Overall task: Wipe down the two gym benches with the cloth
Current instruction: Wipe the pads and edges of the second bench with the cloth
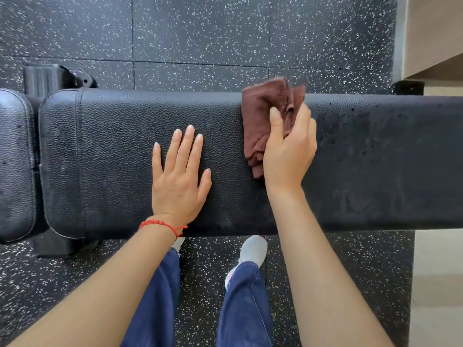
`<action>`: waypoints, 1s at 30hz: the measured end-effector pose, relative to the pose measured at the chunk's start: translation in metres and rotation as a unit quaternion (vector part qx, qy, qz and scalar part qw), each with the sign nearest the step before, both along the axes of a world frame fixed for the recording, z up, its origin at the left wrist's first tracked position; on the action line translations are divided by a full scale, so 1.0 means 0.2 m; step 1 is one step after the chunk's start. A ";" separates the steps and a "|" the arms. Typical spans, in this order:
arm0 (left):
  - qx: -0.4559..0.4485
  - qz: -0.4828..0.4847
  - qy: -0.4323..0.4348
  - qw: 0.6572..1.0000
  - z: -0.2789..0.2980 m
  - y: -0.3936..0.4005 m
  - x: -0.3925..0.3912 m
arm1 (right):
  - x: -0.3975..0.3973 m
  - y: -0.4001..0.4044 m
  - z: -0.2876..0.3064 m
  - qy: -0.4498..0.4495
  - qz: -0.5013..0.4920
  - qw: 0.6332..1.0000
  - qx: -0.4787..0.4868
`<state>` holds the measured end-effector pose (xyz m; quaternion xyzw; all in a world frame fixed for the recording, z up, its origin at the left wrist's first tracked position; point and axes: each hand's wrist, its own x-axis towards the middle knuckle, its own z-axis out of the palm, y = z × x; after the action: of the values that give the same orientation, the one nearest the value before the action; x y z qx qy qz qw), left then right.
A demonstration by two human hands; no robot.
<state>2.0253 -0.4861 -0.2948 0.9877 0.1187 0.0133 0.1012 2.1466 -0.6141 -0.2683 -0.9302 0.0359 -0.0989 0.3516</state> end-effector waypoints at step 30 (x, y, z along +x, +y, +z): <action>-0.002 0.025 -0.032 0.999 0.00 -0.33 0.16 | -0.14 -0.42 0.02 0.048 0.028 0.998 0.027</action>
<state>2.0582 -0.5530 -0.2956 0.9832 0.1402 0.0471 0.1065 2.1183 -0.6987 -0.2634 -0.9246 0.0290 -0.0428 0.3774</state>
